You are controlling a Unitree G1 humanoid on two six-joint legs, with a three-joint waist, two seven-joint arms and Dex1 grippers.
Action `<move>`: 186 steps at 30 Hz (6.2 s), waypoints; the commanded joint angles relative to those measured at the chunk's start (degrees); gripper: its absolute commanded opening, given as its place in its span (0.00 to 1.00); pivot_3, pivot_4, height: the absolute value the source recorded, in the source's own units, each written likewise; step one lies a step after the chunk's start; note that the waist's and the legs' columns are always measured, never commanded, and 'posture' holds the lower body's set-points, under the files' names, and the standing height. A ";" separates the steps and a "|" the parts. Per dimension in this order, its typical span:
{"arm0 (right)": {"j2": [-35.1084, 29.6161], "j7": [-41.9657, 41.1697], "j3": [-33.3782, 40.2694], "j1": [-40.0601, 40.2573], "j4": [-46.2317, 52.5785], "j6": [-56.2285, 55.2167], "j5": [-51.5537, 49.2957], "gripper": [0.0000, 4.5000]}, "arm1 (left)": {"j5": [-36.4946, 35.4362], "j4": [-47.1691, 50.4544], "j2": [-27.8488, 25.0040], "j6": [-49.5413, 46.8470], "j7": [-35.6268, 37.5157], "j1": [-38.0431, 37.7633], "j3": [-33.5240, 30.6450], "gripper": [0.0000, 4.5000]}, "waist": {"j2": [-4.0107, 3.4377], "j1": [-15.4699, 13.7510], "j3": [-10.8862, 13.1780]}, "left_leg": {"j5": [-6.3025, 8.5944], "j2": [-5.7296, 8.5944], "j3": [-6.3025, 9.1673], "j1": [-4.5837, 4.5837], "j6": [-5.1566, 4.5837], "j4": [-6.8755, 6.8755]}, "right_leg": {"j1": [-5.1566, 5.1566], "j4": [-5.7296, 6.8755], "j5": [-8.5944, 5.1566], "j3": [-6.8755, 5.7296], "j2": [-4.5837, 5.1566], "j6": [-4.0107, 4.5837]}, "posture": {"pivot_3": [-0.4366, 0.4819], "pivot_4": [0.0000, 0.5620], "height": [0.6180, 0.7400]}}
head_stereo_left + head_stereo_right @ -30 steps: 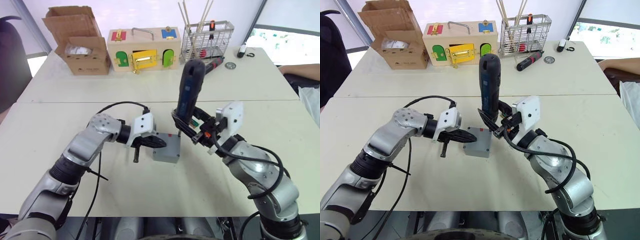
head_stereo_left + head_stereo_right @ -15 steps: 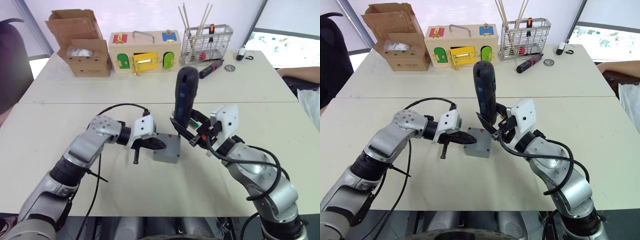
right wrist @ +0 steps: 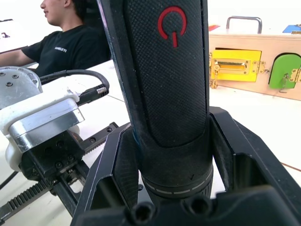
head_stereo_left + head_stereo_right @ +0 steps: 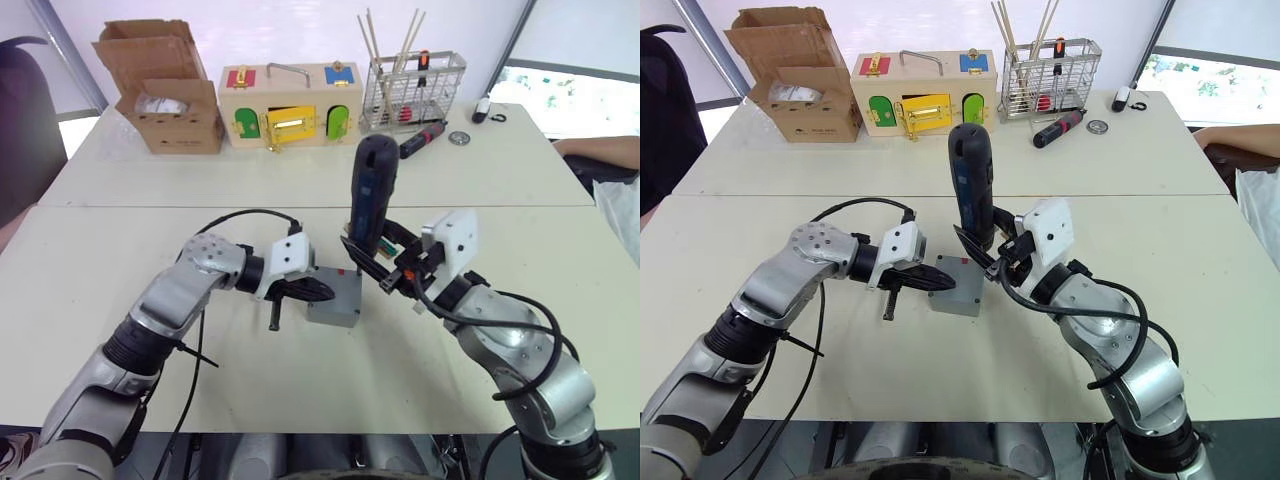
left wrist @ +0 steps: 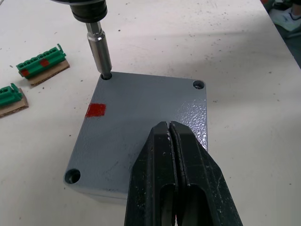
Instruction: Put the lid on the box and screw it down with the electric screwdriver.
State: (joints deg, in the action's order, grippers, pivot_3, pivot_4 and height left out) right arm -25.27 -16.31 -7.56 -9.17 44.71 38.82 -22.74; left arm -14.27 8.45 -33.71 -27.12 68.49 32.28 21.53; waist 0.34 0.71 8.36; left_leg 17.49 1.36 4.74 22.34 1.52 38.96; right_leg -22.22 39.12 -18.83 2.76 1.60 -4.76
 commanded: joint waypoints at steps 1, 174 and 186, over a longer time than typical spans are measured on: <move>0.97 -0.79 -1.66 2.57 -5.08 3.24 -0.69 0.41 | 0.71 -0.18 -0.09 -0.14 -0.19 -0.35 0.38 0.00 | 0.01 0.01 0.00 | 0.00 0.00 0.00 0.00 0.00 0.00 | 0.00 0.00 0.00 0.00 0.00 0.00 | 0.48 0.27 1.00; -9.61 -7.02 -4.37 -3.96 -6.74 23.32 -26.01 1.00 | 6.01 -10.76 0.99 7.85 -6.60 0.52 0.82 0.00 | -0.40 -0.99 1.72 | -0.24 -0.02 -0.04 1.01 0.36 0.16 | -1.01 0.09 0.13 -0.05 0.01 0.04 | 0.48 0.27 1.00; -21.54 -12.17 0.76 -3.51 -4.52 23.35 -20.40 1.00 | 10.09 -17.03 -3.39 14.90 -2.94 0.81 -2.60 0.00 | -0.40 -0.71 1.71 | -0.23 0.01 0.00 1.03 0.36 0.16 | -1.04 0.09 0.12 -0.07 0.04 0.03 | 0.48 0.27 1.00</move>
State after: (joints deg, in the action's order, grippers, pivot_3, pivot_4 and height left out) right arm -45.92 -26.72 -7.78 -11.90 39.77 64.21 -44.59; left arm -4.45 -10.01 -35.17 -11.92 64.43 34.12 20.76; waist -0.06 0.00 10.07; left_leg 17.26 1.35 4.74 23.35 1.87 39.10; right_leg -23.26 39.22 -18.71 2.69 1.62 -4.72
